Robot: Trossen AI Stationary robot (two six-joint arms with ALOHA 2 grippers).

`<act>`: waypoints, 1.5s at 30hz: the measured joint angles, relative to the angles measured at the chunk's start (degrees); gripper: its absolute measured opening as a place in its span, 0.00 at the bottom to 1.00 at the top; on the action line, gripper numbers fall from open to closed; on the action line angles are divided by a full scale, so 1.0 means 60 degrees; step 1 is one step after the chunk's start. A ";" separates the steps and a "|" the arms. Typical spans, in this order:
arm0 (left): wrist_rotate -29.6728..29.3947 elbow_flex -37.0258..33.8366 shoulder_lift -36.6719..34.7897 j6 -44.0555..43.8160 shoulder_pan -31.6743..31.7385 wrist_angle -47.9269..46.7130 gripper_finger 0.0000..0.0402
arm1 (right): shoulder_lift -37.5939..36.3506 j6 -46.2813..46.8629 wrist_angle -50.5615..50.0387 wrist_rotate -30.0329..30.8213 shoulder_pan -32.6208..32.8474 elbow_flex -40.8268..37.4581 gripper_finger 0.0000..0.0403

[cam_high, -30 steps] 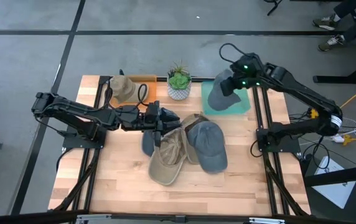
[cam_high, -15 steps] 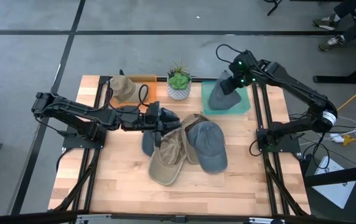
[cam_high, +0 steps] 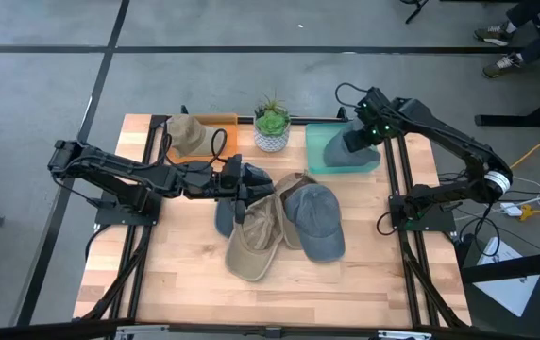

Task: Pick & Place hat
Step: Put the middle gray cap into the green bin

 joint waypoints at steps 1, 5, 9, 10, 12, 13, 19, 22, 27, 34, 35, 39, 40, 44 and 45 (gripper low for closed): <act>0.0000 0.0000 0.0000 0.0002 0.0000 -0.0001 0.36 | -0.0035 0.0121 0.0187 -0.0065 0.0000 -0.0148 0.08; 0.0000 0.0000 0.0000 0.0020 -0.0004 0.0001 0.36 | -0.0179 0.0478 0.0624 -0.0303 0.0000 -0.0413 0.09; 0.0000 0.0000 0.0000 0.0020 -0.0003 0.0001 0.36 | -0.0240 0.0859 0.0767 -0.0379 -0.0142 -0.0423 0.08; 0.0000 0.0000 0.0000 0.0020 0.0000 -0.0001 0.36 | -0.0255 0.1011 0.1028 -0.0637 -0.0186 -0.0424 0.08; 0.0000 0.0000 0.0000 0.0020 -0.0002 0.0001 0.36 | -0.0282 0.1282 0.1851 -0.1448 -0.0286 -0.0424 0.08; 0.0000 0.0000 0.0000 0.0020 0.0000 0.0001 0.36 | -0.0296 0.1457 0.2236 -0.1809 -0.0328 -0.0424 0.08; 0.0000 0.0000 0.0000 0.0020 0.0000 -0.0001 0.36 | -0.0309 0.2250 0.3505 -0.3107 -0.0335 -0.0424 0.08; 0.0003 0.0000 0.0000 0.0020 0.0000 -0.0007 0.36 | -0.0309 0.2564 0.4186 -0.3523 -0.0331 -0.0424 0.08; 0.0002 0.0000 0.0000 0.0020 -0.0001 -0.0073 0.36 | -0.0309 0.2879 0.4684 -0.3655 -0.0331 -0.0424 0.09; 0.0004 0.0000 0.0000 0.0020 -0.0003 -0.0094 0.36 | -0.0320 0.2639 0.4107 -0.3101 -0.0334 -0.0424 0.09; 0.0004 0.0000 0.0000 0.0020 0.0000 -0.0100 0.36 | -0.0320 0.2555 0.3949 -0.3070 -0.0335 -0.0424 0.09; 0.0004 0.0000 0.0000 0.0020 0.0000 -0.0205 0.36 | -0.0324 0.2203 0.3160 -0.2695 -0.0331 -0.0424 0.09; 0.0004 0.0000 0.0000 0.0017 -0.0004 -0.0213 0.36 | -0.0327 0.2166 0.2934 -0.2547 -0.0331 -0.0424 0.08; 0.0004 0.0000 0.0000 0.0017 -0.0001 -0.0239 0.36 | -0.0369 0.1908 0.2270 -0.2117 -0.0335 -0.0424 0.08; 0.0001 -0.0002 0.0000 0.0015 0.0000 -0.0239 0.36 | -0.0418 0.1894 0.2145 -0.2002 -0.0335 -0.0424 0.08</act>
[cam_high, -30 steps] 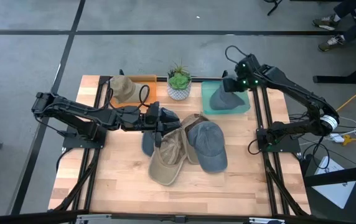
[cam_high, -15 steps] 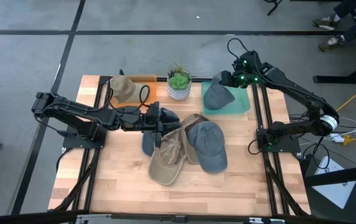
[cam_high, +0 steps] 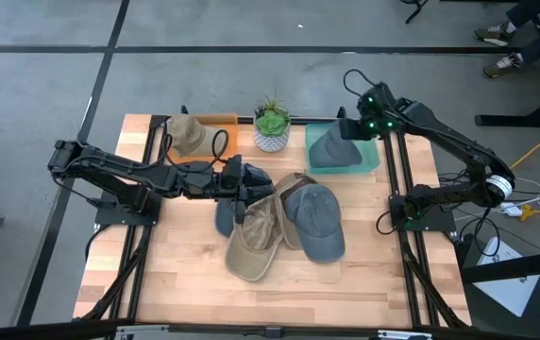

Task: Pick & Place hat
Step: Put the middle gray cap into the green bin, then put the right gray cap into the green bin

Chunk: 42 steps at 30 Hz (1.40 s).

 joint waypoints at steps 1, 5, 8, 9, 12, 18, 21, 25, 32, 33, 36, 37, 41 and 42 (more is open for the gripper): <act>0.0002 -0.0001 0.0000 -0.0001 0.0000 0.0000 0.36 | -0.0058 -0.0029 -0.0102 0.0108 0.0000 0.0000 0.09; -0.0001 0.0002 0.0000 -0.0022 0.0000 0.0000 0.36 | -0.0409 -0.0220 -0.0454 0.0386 -0.0172 0.0000 0.10; -0.0001 0.0002 0.0000 -0.0031 -0.0002 0.0002 0.36 | -0.0675 -0.0458 -0.0752 0.0441 -0.0484 0.0000 0.08; -0.0001 0.0002 0.0000 -0.0031 0.0000 0.0000 0.36 | -0.0749 -0.0534 -0.0853 0.0440 -0.0608 0.0000 0.08; -0.0001 0.0002 0.0000 -0.0031 -0.0002 0.0000 0.36 | -0.0957 -0.0779 -0.1148 0.0439 -0.0873 0.0000 0.08; -0.0001 0.0002 0.0000 -0.0027 -0.0003 0.0000 0.36 | -0.1097 -0.1334 -0.1821 0.0442 -0.1175 0.0000 0.11; -0.0001 0.0002 0.0000 -0.0020 0.0000 0.0001 0.36 | -0.1097 -0.1492 -0.1813 0.0439 -0.1173 0.0000 0.11; -0.0001 0.0002 0.0000 -0.0016 -0.0004 0.0004 0.36 | -0.1097 -0.1489 -0.1820 0.0853 -0.1171 0.0000 0.14; -0.0001 0.0002 0.0000 0.0003 -0.0002 0.0002 0.36 | -0.1097 -0.1760 -0.1885 0.1016 -0.1169 0.0000 0.29; -0.0001 0.0002 0.0000 0.0002 0.0000 0.0004 0.36 | -0.1097 -0.1766 -0.1883 0.1012 -0.1169 0.0000 0.33; -0.0001 0.0002 0.0000 0.0004 -0.0002 0.0004 0.36 | -0.1097 -0.1901 -0.1885 0.1057 -0.1169 0.0000 0.43; -0.0001 0.0002 0.0000 0.0002 0.0000 0.0004 0.36 | -0.1097 -0.2038 -0.1886 0.1120 -0.1169 0.0000 0.46; -0.0001 0.0002 0.0000 -0.0002 0.0000 0.0004 0.36 | -0.1097 -0.2282 -0.1890 0.1286 -0.1169 0.0000 0.55; -0.0001 0.0002 0.0000 -0.0020 0.0000 0.0004 0.36 | -0.1098 -0.2287 -0.1890 0.1297 -0.1169 0.0000 0.56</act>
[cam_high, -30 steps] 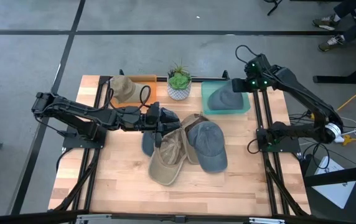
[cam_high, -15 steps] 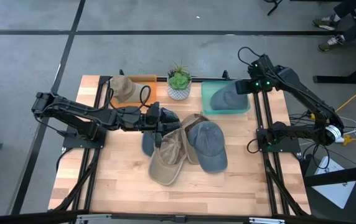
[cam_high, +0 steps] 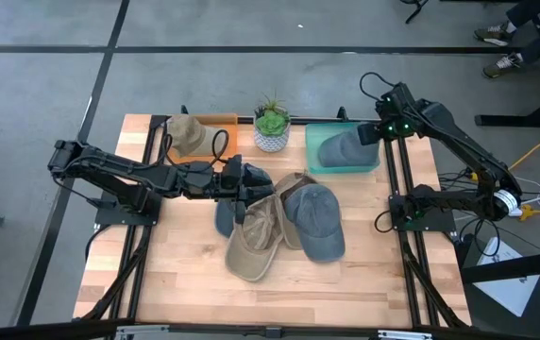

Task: Pick & Place hat
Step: Put the right gray cap into the green bin

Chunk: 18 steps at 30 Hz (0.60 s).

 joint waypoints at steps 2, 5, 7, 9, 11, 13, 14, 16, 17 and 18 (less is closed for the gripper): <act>0.0000 0.0000 0.0000 -0.0004 -0.0002 0.0000 0.36 | -0.0054 0.0038 0.0004 0.0037 0.0000 0.0000 0.57; 0.0000 0.0000 0.0000 -0.0007 0.0000 0.0000 0.36 | -0.0251 0.0246 -0.0040 -0.0119 0.0022 0.0077 0.57; 0.0000 0.0000 0.0000 -0.0004 0.0000 0.0000 0.36 | -0.0444 0.0306 -0.0012 -0.0628 0.0104 0.0165 0.57; 0.0000 0.0000 0.0000 -0.0004 -0.0004 0.0000 0.36 | -0.0685 0.0245 0.0006 -0.1315 0.0308 0.0216 0.57; 0.0000 0.0000 0.0000 -0.0002 -0.0004 0.0000 0.36 | -0.0956 0.0092 0.0011 -0.1910 0.0639 0.0222 0.57; 0.0000 0.0000 0.0000 0.0004 -0.0004 0.0000 0.36 | -0.1206 0.0052 0.0011 -0.2282 0.1110 0.0222 0.57; 0.0000 0.0000 0.0000 0.0004 -0.0002 0.0000 0.36 | -0.1325 0.0061 0.0011 -0.2353 0.1381 0.0222 0.57; 0.0000 0.0000 0.0000 0.0011 -0.0004 -0.0003 0.36 | -0.1540 0.0126 0.0018 -0.2373 0.1975 0.0222 0.57; 0.0000 0.0000 0.0000 0.0011 -0.0004 0.0000 0.36 | -0.1624 0.0127 0.0042 -0.2378 0.2274 0.0222 0.57; 0.0000 0.0000 0.0000 0.0011 -0.0004 0.0000 0.36 | -0.1688 0.0127 0.0088 -0.2377 0.2572 0.0222 0.58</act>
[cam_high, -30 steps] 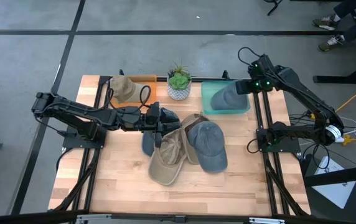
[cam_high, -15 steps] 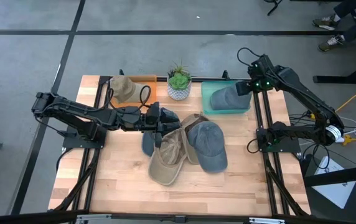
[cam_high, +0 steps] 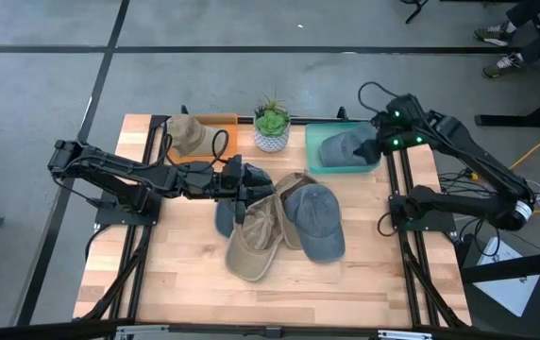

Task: Pick & Place hat
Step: Put the right gray cap into the green bin

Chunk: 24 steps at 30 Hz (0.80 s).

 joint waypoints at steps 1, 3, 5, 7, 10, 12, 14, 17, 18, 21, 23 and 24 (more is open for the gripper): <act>0.0000 0.0000 0.0000 0.0000 0.0004 0.0000 0.36 | -0.0041 0.0000 0.0058 0.0000 0.0294 0.0000 0.58; 0.0000 0.0000 0.0000 0.0002 0.0001 0.0000 0.36 | -0.0066 -0.0004 0.0260 0.0004 0.0886 0.0000 0.58; 0.0003 0.0000 0.0000 0.0004 0.0001 -0.0001 0.36 | -0.0055 -0.0009 0.0548 0.0016 0.1481 0.0000 0.58; 0.0004 0.0000 0.0000 0.0007 0.0000 -0.0023 0.36 | -0.0001 -0.0011 0.0927 0.0157 0.2070 0.0000 0.58; 0.0004 0.0000 -0.0004 0.0007 0.0000 -0.0208 0.36 | 0.0136 0.0146 0.1635 0.0617 0.2957 0.0000 0.58; 0.0004 0.0000 -0.0007 0.0006 0.0000 -0.0499 0.36 | 0.0280 0.0213 0.2103 0.0986 0.3498 0.0004 0.58; 0.0025 0.0000 -0.0007 -0.0024 0.0000 -0.0800 0.36 | 0.0469 0.0162 0.2377 0.1207 0.4049 0.0004 0.58; 0.0105 0.0000 -0.0007 -0.0266 -0.0007 -0.1110 0.36 | 0.0796 -0.0169 0.2370 0.1270 0.4893 0.0004 0.57; 0.0112 0.0000 -0.0007 -0.0369 -0.0010 -0.1144 0.36 | 0.0911 -0.0239 0.2285 0.1266 0.5185 0.0004 0.57; 0.0109 0.0000 -0.0007 -0.0499 -0.0067 -0.1262 0.36 | 0.1290 0.0009 0.2003 0.1086 0.6080 0.0004 0.54; 0.0109 0.0000 -0.0007 -0.0499 -0.0129 -0.1268 0.36 | 0.1530 0.0521 0.1824 0.0695 0.6634 0.0004 0.52; 0.0109 0.0000 -0.0007 -0.0503 -0.0164 -0.1264 0.36 | 0.1639 0.0776 0.1722 0.0460 0.6934 0.0004 0.51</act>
